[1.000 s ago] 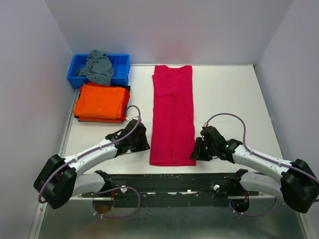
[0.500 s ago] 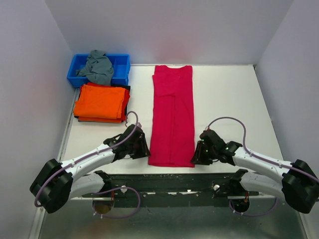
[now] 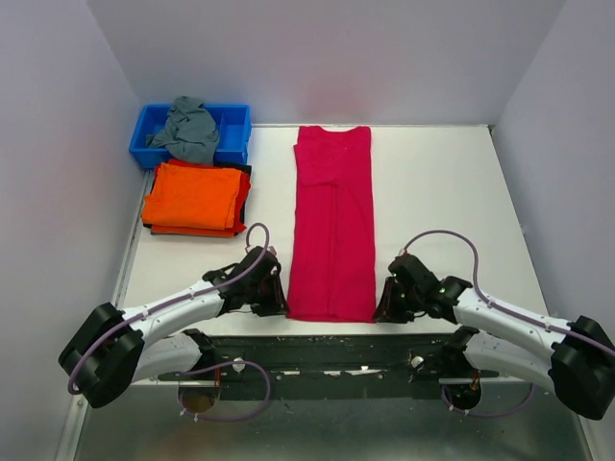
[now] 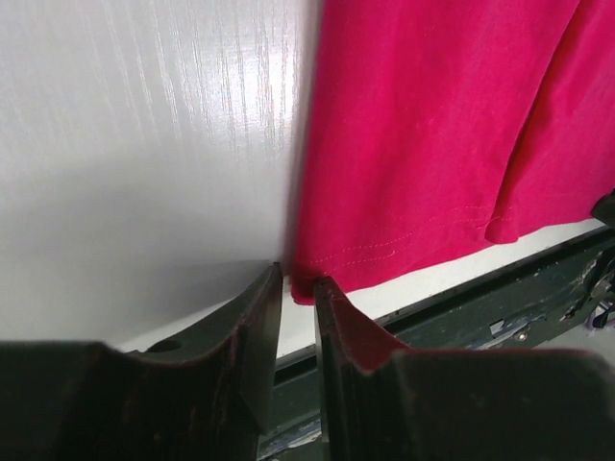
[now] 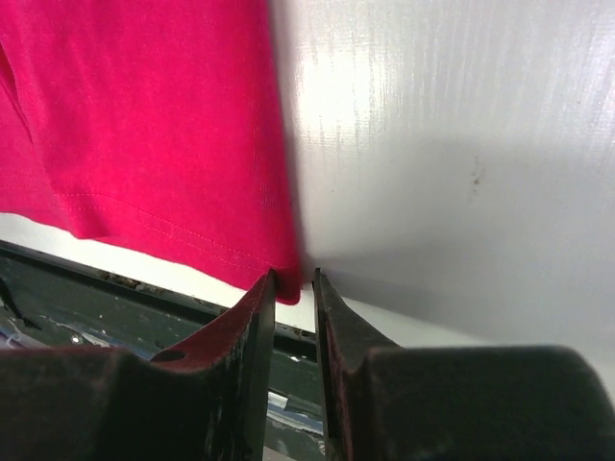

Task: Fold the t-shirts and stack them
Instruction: Grab the bottom of the folded rectangular tshirt with both arms, then fold the folded rectangular tshirt in 1/3 of the way

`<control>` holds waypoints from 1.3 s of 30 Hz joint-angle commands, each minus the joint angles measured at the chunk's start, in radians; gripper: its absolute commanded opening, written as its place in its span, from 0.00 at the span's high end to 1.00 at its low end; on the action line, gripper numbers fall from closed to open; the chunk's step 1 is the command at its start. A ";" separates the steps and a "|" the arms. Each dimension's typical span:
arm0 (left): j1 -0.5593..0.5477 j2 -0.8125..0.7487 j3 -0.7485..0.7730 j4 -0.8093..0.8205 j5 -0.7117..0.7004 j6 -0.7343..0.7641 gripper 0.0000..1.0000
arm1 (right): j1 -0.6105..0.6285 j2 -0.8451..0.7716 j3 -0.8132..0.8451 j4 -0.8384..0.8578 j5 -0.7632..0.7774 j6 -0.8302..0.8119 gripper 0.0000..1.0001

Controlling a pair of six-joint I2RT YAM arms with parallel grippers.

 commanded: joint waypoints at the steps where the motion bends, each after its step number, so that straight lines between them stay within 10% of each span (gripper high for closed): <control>1: -0.016 0.030 -0.009 0.026 0.049 -0.021 0.68 | 0.006 0.023 -0.027 0.011 -0.014 -0.005 0.71; 11: -0.027 0.021 0.004 0.032 0.058 -0.035 0.93 | 0.005 -0.021 0.004 -0.062 0.019 -0.007 0.99; 28: 0.006 0.048 0.257 -0.020 0.053 0.049 1.00 | -0.018 -0.091 0.263 -0.250 0.243 -0.042 0.99; 39: 0.266 0.361 0.536 0.109 0.136 0.143 1.00 | -0.285 0.286 0.596 -0.122 0.182 -0.264 0.99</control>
